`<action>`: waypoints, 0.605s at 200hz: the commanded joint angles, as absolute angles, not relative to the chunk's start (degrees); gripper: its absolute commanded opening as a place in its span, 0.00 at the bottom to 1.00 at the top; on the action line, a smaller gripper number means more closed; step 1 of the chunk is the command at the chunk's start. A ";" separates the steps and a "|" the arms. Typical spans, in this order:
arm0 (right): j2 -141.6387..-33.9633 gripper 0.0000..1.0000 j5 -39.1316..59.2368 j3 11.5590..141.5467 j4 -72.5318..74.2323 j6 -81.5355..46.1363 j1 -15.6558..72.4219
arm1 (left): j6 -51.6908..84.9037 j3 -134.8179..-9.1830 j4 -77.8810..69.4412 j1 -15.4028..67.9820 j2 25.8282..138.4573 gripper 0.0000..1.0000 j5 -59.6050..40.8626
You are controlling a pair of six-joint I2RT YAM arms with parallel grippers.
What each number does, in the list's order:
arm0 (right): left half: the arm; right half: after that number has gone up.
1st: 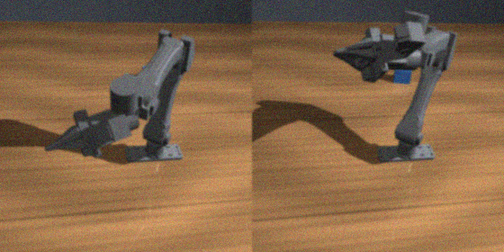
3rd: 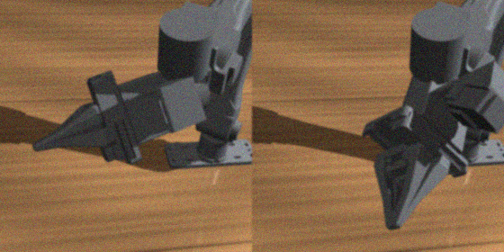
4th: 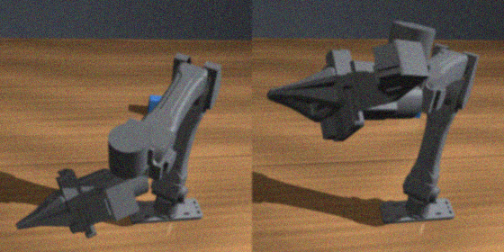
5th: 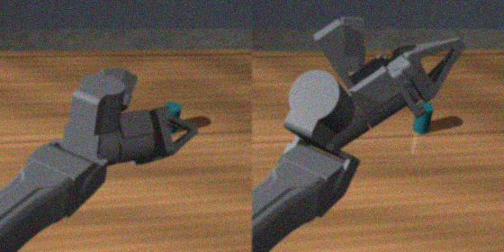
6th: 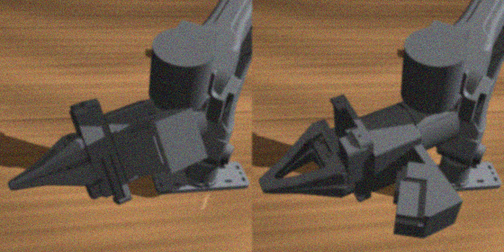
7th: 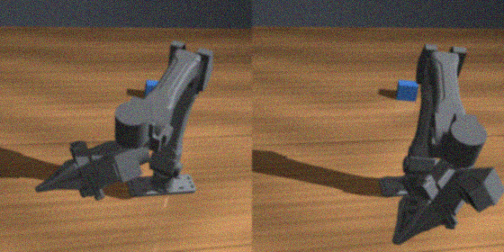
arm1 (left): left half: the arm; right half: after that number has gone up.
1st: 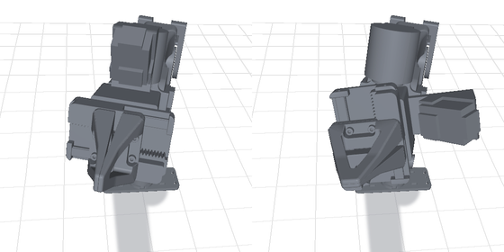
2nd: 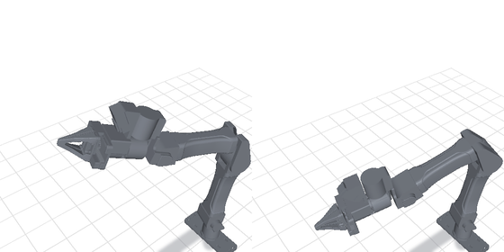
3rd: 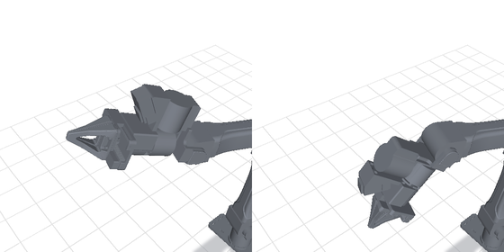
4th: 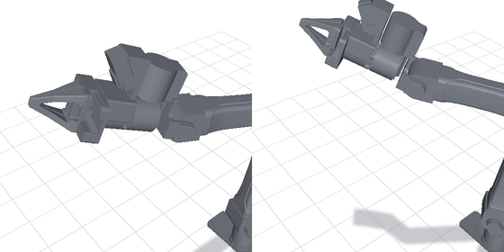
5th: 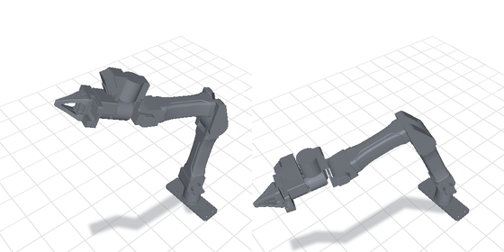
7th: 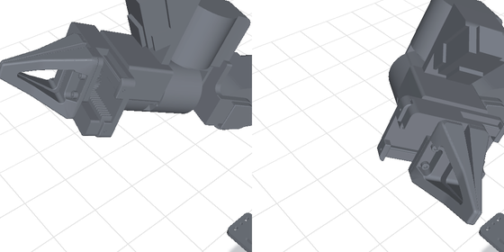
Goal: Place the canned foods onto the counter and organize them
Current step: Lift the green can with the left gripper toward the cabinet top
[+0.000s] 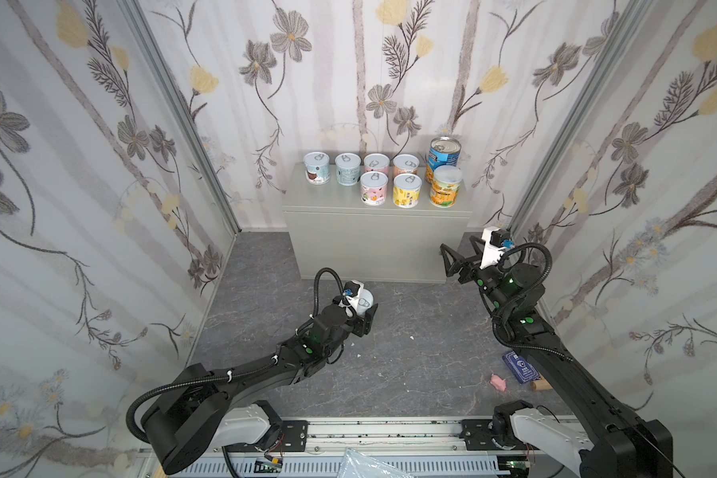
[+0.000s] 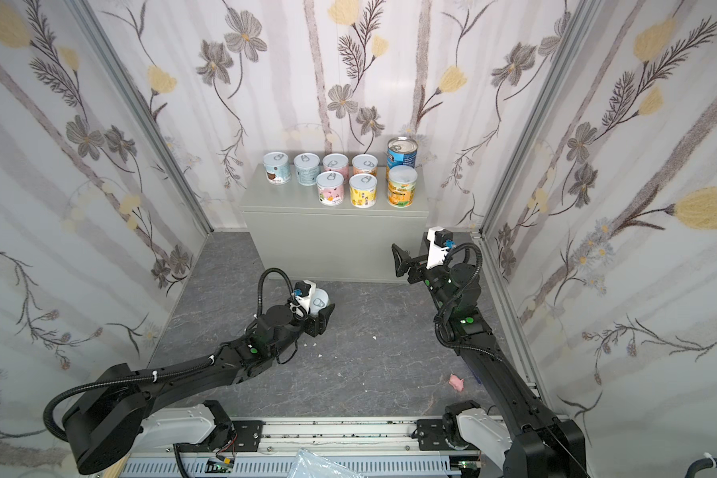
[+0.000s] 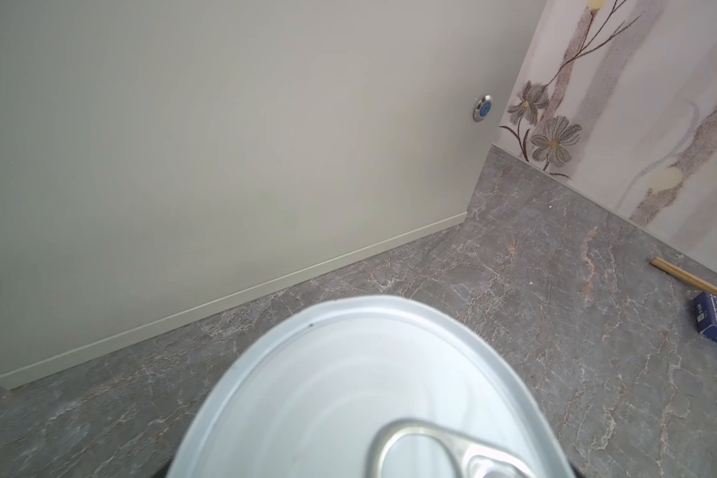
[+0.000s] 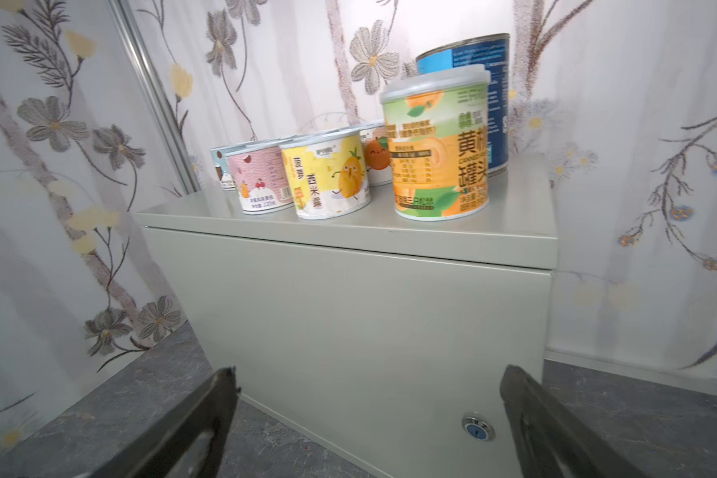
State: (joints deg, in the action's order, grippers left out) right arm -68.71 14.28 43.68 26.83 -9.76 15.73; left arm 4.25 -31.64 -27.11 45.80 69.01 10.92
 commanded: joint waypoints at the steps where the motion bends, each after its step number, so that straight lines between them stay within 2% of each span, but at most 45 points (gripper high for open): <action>1: -68.10 1.00 16.74 43.51 29.81 -5.87 17.72 | 5.45 -35.68 -20.21 44.53 65.86 0.00 9.72; 65: -66.47 1.00 17.94 43.50 29.08 -7.70 21.06 | 6.78 -48.18 -8.18 41.63 62.58 0.00 11.26; 121: -64.00 1.00 18.48 43.42 31.99 -10.42 21.27 | 8.99 -63.77 4.71 39.14 66.07 0.00 16.07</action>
State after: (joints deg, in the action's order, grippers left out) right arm -64.64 18.28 43.53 28.36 -8.54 21.26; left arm 7.97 -58.30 0.56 39.62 64.60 12.82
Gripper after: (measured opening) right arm 0.996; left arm 0.731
